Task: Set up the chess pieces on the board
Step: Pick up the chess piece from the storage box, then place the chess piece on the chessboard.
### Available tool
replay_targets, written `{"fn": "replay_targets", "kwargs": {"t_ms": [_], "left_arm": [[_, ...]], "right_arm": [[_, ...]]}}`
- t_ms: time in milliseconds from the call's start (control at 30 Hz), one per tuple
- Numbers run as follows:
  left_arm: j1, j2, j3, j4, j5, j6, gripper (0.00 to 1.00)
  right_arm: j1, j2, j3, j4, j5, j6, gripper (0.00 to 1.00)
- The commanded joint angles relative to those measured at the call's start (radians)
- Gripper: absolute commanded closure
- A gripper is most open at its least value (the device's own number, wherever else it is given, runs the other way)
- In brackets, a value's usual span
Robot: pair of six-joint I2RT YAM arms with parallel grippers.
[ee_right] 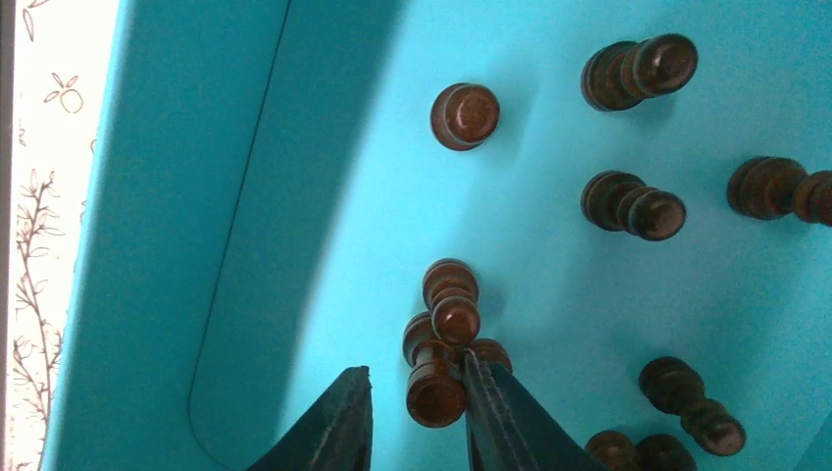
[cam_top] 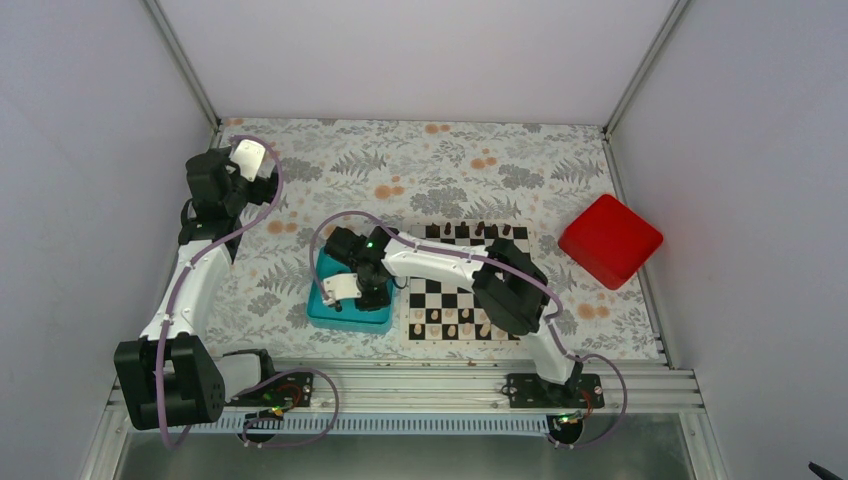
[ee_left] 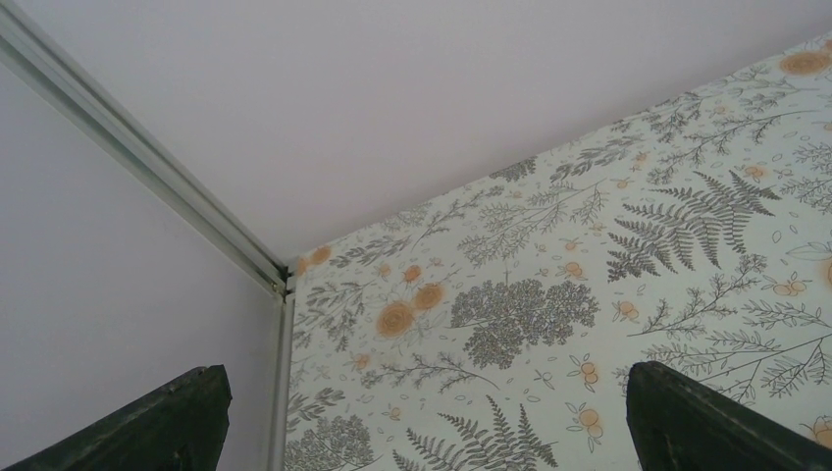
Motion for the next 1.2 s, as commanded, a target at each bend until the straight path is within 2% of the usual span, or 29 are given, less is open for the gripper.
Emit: {"fn": "replay_targets", "kwargs": {"t_ms": [0, 200, 433, 733, 933, 1167], "left_arm": [[0.007, 0.004, -0.011, 0.031, 0.008, 0.011, 0.0], [0.006, 0.005, -0.012, 0.032, 0.011, 0.012, 0.0], [0.007, 0.002, -0.011, 0.032, 0.011, 0.012, 0.0], [0.007, -0.001, -0.008, 0.029, 0.009, 0.011, 0.0], [0.007, -0.003, -0.006, 0.029, 0.008, 0.01, 0.0], [0.007, -0.004, -0.004, 0.027, 0.008, 0.01, 0.0]], "right_arm": [[0.002, 0.033, 0.014, 0.008, 0.018, -0.009, 0.78], [0.001, 0.032, 0.016, 0.004, 0.02, -0.01, 0.81], [0.001, 0.01, 0.023, 0.013, 0.013, -0.003, 0.91], [-0.041, -0.11, 0.095, -0.036, 0.027, 0.016, 0.93], [-0.147, -0.213, 0.146, -0.085, 0.036, 0.021, 0.94], [-0.409, -0.337, 0.15, -0.11, 0.067, -0.006, 0.94]]}}
